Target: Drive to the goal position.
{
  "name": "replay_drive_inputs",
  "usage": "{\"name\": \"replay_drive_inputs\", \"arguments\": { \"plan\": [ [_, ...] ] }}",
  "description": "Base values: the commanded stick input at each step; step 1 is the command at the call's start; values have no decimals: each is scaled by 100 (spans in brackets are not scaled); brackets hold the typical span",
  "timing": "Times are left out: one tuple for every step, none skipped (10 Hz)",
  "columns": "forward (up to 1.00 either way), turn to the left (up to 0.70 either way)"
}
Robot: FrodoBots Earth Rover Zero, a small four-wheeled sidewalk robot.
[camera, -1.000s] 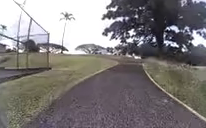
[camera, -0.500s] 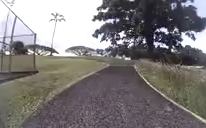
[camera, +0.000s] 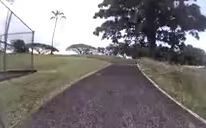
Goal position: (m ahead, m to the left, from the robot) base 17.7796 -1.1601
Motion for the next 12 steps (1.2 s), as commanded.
{"name": "replay_drive_inputs", "arguments": {
  "plan": [
    [85, 0],
    [85, 0],
    [85, 0],
    [85, 0],
    [85, 0],
    [85, -1],
    [85, -6],
    [85, -6],
    [85, -6],
    [85, -6],
    [85, -6],
    [85, -6]
  ]
}}
